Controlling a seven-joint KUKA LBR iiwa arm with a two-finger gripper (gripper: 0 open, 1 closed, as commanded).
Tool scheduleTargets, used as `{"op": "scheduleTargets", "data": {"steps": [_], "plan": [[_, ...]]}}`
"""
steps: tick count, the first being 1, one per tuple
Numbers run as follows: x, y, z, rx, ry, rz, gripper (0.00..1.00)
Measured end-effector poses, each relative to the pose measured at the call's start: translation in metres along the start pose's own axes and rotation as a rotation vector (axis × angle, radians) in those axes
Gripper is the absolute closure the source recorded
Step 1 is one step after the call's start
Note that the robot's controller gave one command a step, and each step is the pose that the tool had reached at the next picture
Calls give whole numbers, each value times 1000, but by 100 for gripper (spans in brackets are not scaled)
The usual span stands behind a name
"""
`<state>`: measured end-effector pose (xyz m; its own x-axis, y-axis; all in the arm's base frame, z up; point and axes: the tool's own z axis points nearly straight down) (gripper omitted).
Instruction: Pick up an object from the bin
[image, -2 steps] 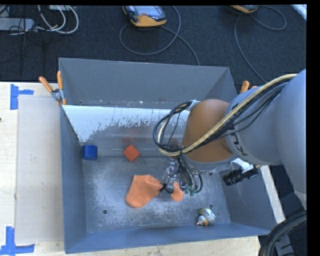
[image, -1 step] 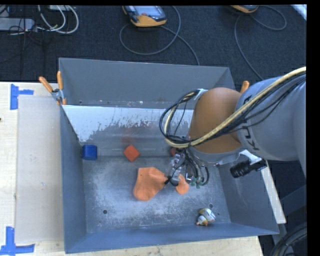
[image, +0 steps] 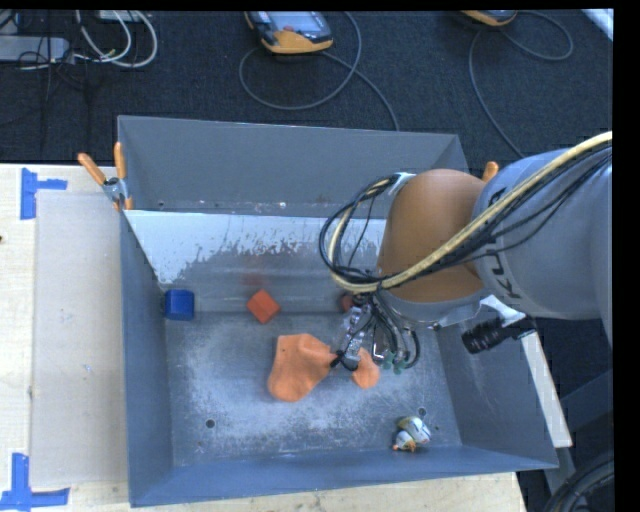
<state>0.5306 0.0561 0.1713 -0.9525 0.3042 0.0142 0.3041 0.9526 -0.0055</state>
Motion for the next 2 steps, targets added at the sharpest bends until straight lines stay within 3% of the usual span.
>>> {"op": "scheduleTargets", "data": {"steps": [1,2], "plan": [[-21,-13,-24,-7,-18,-95,100],[-21,-18,-35,0,2,-82,100]]}}
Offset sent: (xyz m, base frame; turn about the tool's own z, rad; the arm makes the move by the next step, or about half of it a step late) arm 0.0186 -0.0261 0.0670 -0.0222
